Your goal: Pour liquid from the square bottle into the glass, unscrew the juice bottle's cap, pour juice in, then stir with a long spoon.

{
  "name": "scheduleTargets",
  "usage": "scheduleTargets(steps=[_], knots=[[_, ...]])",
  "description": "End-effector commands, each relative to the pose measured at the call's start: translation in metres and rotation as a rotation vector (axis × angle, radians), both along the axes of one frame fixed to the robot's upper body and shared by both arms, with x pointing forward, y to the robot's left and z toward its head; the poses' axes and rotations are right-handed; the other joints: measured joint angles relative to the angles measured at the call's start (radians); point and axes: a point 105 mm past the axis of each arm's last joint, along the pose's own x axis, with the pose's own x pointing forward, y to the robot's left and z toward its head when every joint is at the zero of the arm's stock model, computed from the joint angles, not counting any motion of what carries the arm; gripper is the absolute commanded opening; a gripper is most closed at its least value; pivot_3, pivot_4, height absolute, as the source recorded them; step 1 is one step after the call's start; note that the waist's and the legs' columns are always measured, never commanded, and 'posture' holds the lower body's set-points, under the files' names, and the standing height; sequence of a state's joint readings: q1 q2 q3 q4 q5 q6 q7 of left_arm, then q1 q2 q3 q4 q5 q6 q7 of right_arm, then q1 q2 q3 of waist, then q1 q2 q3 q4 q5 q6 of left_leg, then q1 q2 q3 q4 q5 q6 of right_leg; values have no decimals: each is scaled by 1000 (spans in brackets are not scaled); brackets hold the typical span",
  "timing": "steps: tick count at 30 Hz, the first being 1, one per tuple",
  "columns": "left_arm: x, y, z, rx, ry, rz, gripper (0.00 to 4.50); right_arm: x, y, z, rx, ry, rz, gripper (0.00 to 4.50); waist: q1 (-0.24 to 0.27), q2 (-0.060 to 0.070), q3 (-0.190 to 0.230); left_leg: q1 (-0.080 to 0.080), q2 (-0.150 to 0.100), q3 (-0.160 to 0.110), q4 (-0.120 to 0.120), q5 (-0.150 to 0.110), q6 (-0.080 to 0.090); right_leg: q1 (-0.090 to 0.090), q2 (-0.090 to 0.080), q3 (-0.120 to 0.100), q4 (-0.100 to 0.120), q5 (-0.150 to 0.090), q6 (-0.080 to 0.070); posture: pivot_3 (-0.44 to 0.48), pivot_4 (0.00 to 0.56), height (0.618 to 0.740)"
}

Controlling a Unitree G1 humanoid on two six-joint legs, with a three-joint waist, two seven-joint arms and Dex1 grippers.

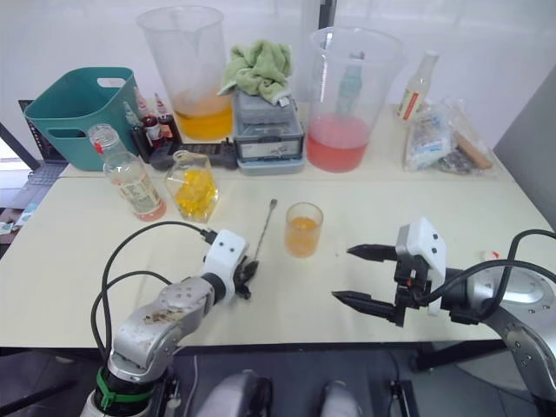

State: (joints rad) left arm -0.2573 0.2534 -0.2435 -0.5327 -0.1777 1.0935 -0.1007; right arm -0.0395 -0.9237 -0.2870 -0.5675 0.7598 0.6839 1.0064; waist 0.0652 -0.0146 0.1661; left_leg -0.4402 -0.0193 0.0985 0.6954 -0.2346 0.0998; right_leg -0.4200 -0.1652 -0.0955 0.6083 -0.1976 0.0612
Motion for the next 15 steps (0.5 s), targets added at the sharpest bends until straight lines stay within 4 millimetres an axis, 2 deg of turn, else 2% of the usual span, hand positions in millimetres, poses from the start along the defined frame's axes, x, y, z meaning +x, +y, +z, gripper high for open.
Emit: scheduleTargets(steps=[1, 4, 8, 10, 15], knots=[[-2, 15, -10, 48, 43, 23, 40, 2, -6, 7, -37, -55, 9, 4500, -1, 0, 0, 0, 0, 0, 0, 0, 0, 0, 0, 0, 0, 0, 0, 0, 150, 740], [3, 32, -4, 58, 17, 52, 40, 5, -10, 8, -40, -61, 3, 4500, -4, 0, 0, 0, 1, 0, 0, 0, 0, 0, 1, 0, 0, 0, 0, 0, 150, 740], [9, 45, 16, 44, -71, 28, 40, 7, -9, 4, -38, -61, 3, 4500, -17, 0, 0, 0, 2, 0, -1, 1, -2, 0, 2, 0, 1, 0, -1, 0, 150, 740], [8, 50, 19, 39, -81, 18, 40, 8, -8, 4, -35, -59, 3, 4500, -21, 0, 0, 0, 2, 0, -1, 1, -2, -1, 2, 0, 2, -1, -1, 0, 150, 740], [-3, 81, 26, 62, -98, -2, 40, 10, -5, 1, -24, -57, 7, 4500, -21, 0, 0, 0, 1, 0, -1, 1, -2, -1, 1, 0, 1, -1, -1, 0, 150, 740]])
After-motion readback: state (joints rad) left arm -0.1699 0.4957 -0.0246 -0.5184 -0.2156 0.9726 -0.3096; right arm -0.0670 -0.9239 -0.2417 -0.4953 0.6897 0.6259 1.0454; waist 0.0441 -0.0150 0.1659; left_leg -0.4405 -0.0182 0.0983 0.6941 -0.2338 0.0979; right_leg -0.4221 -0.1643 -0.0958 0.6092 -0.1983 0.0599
